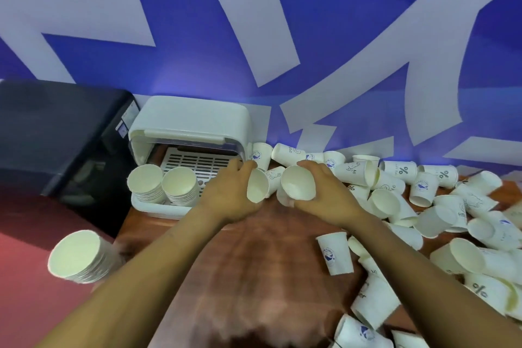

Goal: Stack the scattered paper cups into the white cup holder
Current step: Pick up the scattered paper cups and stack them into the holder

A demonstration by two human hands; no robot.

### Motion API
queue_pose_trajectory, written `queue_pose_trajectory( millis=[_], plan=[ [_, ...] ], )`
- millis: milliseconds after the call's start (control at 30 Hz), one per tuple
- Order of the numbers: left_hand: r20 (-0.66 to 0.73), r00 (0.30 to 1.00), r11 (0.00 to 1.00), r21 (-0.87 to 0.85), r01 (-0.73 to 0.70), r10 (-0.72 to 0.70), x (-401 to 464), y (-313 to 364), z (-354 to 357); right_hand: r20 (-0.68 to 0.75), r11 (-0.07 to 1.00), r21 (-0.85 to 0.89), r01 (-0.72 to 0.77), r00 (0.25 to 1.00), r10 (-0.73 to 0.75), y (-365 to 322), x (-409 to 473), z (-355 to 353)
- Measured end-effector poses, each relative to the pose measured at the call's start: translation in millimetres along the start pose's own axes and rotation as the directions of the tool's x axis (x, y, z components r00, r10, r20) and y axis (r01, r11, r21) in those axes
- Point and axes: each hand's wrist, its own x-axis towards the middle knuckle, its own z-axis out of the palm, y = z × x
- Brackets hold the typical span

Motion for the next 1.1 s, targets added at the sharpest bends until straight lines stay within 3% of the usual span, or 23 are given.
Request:
queue_pose_trajectory(
  millis=[333,667,1100],
  plan=[
    [-0.015,1.0,0.998,0.051,-0.022,0.022,-29.7,-75.2,-70.3,-0.046,0.995,-0.065,-0.079,0.996,0.077,-97.8,10.3,41.7],
    [-0.048,0.998,0.992,0.122,0.036,-0.03,-46.8,-170.0,-121.9,-0.087,0.996,-0.076,-0.05,0.995,0.043,-181.3,30.8,92.5],
    [-0.058,0.997,0.996,0.076,0.045,-0.041,-41.5,-203.5,-123.4,-0.075,0.996,-0.087,-0.012,0.997,0.006,-211.9,56.6,118.6]
  ],
)
